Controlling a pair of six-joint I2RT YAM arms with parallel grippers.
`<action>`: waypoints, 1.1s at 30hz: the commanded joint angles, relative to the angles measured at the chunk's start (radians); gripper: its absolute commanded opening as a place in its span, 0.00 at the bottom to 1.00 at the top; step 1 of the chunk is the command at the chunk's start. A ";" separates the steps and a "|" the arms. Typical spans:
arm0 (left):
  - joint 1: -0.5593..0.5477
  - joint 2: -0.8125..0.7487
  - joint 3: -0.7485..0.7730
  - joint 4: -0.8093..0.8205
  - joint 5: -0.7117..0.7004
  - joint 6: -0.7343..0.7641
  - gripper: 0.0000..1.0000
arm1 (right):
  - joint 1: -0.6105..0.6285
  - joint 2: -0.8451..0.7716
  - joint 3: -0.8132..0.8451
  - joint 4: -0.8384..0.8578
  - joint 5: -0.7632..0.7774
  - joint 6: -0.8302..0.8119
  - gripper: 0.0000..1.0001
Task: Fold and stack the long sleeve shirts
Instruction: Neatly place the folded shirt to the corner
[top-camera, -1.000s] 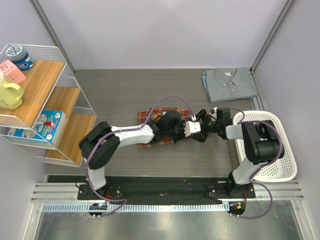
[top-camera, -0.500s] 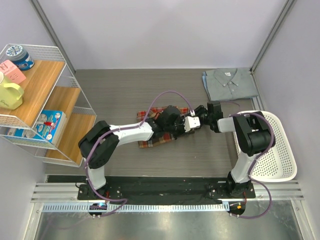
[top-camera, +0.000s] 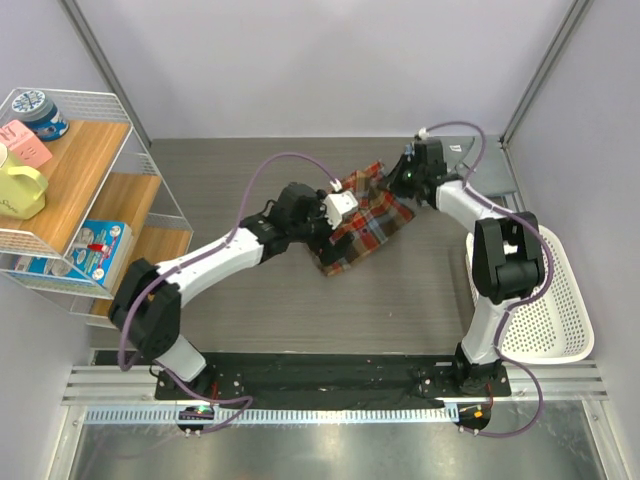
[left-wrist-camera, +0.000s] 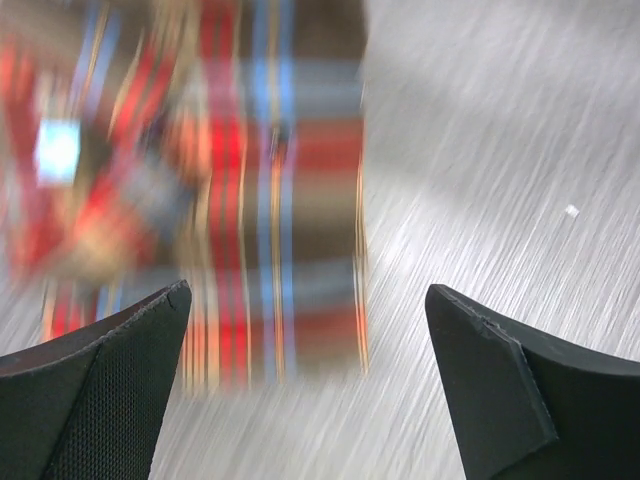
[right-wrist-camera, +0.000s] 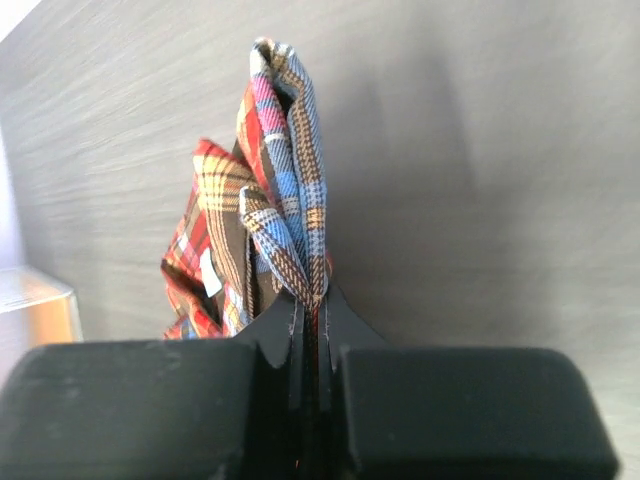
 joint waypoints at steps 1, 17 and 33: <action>0.006 -0.140 -0.104 -0.138 -0.064 -0.012 1.00 | -0.033 0.063 0.252 -0.173 0.123 -0.298 0.01; 0.009 -0.277 -0.259 -0.199 -0.208 -0.013 1.00 | -0.078 0.213 0.767 -0.386 0.212 -0.641 0.01; 0.009 -0.252 -0.267 -0.240 -0.246 -0.022 1.00 | -0.085 0.143 0.884 -0.438 0.295 -0.717 0.01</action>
